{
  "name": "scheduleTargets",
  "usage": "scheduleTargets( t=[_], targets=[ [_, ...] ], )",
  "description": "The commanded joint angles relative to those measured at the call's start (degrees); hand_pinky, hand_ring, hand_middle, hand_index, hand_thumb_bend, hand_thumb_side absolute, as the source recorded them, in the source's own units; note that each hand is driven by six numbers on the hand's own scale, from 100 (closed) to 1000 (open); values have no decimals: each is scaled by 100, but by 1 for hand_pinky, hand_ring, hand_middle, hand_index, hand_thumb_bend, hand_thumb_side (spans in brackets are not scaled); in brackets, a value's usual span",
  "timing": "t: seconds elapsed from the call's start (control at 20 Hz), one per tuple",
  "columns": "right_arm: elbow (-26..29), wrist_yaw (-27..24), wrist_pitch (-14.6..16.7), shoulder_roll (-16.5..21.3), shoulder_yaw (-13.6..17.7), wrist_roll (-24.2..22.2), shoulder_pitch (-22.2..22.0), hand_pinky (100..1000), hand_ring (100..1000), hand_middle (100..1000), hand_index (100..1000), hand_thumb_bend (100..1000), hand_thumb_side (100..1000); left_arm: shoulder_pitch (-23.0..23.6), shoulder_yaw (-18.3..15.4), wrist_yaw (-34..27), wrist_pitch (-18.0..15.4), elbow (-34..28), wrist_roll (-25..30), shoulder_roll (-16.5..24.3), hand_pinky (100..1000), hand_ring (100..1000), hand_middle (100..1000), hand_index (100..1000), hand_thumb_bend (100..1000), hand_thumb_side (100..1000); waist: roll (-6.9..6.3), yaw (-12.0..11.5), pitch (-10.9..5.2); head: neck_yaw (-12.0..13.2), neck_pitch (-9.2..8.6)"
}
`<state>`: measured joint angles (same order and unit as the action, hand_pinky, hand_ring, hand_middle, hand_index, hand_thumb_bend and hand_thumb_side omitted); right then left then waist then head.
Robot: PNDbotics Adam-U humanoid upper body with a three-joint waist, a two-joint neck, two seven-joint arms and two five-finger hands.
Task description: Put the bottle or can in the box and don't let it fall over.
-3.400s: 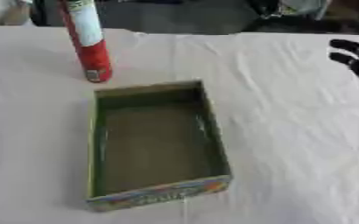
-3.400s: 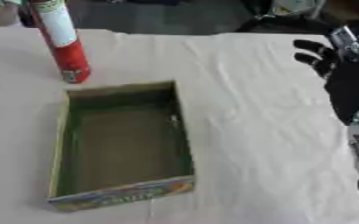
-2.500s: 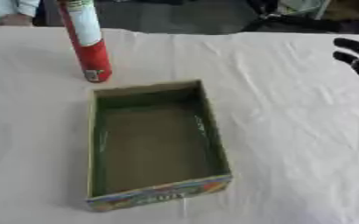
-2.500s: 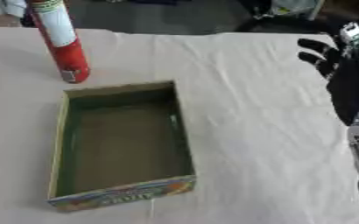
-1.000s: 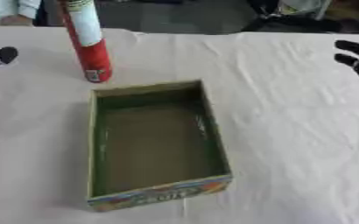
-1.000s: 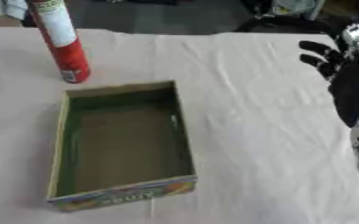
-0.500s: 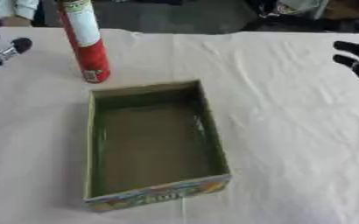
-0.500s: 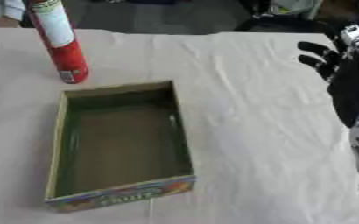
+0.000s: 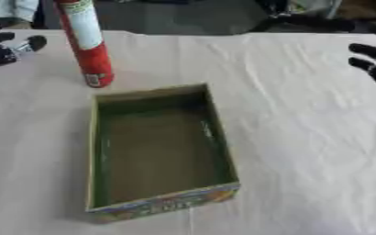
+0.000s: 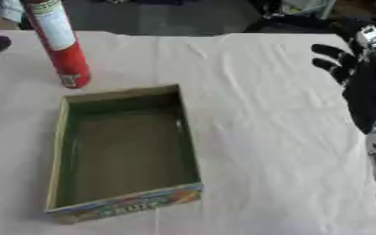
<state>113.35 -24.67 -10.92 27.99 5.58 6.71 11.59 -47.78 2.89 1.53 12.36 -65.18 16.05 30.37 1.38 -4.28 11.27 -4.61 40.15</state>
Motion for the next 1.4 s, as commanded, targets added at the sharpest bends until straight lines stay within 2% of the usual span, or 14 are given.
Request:
scheduleTargets(
  t=[0.05,0.55,0.9,1.4],
  targets=[
    [125,-19,-14,93,20,-19,79,869,848,976,1000,100,846,-231,10,97,-48,83,47,25,877,1000,1000,929,642,418,-18,13,-101,27,-69],
    [125,5,-75,43,-7,-47,151,868,846,976,1000,100,857,-652,22,576,-354,542,-80,-158,877,1000,1000,919,669,413,-4,84,3,40,-180],
    [125,39,-70,-9,-20,-82,202,868,846,976,1000,100,866,-895,19,921,-561,804,-121,-220,882,1000,1000,921,685,427,64,128,129,51,-235],
    [125,133,-78,-64,-46,-123,268,870,847,977,1000,100,875,-1164,7,764,-637,1041,215,-217,890,1000,1000,923,686,477,120,146,306,68,-241]
  ],
)
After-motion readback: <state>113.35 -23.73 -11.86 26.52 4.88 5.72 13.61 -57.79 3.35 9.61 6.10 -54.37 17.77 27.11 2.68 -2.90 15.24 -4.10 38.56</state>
